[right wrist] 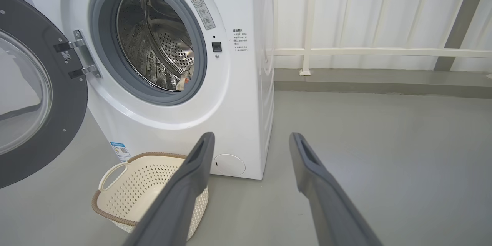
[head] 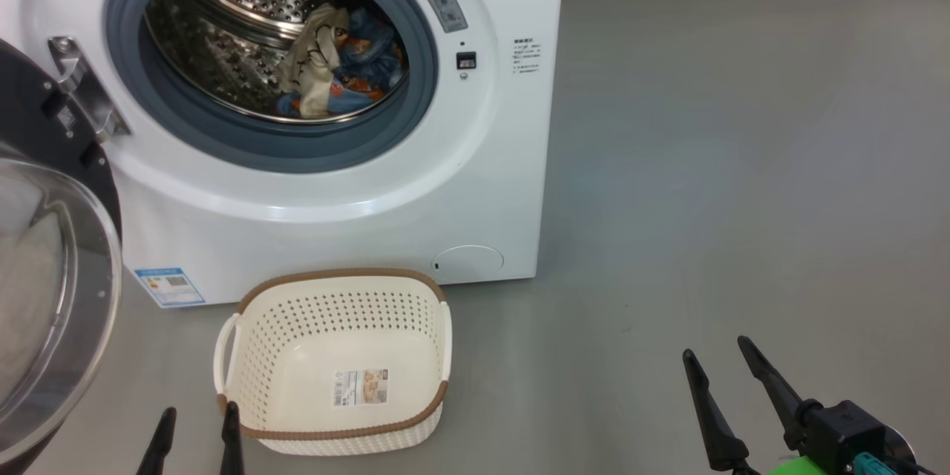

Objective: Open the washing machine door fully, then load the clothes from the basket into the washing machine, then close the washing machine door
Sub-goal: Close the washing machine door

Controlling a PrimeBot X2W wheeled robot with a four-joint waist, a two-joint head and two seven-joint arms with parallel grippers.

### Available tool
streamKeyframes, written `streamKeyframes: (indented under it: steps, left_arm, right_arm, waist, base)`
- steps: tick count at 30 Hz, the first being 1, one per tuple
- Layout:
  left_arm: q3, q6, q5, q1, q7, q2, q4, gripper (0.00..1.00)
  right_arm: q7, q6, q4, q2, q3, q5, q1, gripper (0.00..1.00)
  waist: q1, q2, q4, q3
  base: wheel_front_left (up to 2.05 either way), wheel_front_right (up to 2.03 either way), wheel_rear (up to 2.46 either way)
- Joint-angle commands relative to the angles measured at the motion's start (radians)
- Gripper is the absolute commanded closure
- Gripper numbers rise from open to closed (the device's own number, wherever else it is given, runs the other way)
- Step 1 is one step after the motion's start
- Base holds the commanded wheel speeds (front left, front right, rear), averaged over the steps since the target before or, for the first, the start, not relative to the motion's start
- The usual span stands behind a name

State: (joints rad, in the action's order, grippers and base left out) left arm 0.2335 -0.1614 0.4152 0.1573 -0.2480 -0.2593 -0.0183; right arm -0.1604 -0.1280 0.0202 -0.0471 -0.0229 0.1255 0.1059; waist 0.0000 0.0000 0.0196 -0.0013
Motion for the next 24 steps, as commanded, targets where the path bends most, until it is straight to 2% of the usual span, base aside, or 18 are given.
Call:
streamKeyframes:
  steps: [1,12,24]
  left_arm:
    - [-0.03,0.006,-0.011,-0.055,-0.012,-0.023,0.017,0.0]
    - [-0.01,0.006,-0.022,-0.092,-0.012,-0.006,0.021,0.0]
    - [-0.012,0.007,-0.031,-0.101,-0.013,0.014,0.023,0.0]
  right_arm:
    - [-0.01,-0.003,0.023,-0.004,-0.02,-0.002,-0.016,0.0]
    - [-0.009,-0.003,0.03,-0.003,-0.019,-0.006,-0.026,0.0]
    - [-0.008,-0.003,0.026,-0.013,-0.026,-0.006,-0.05,0.0]
  waist:
    - [0.0,0.0,0.014,0.003]
    - [0.0,0.0,0.14,0.032]
    - [0.0,0.0,0.333,0.05]
  base:
    - [0.0,0.0,0.0]
    - [0.0,0.0,0.0]
    - [0.0,0.0,0.0]
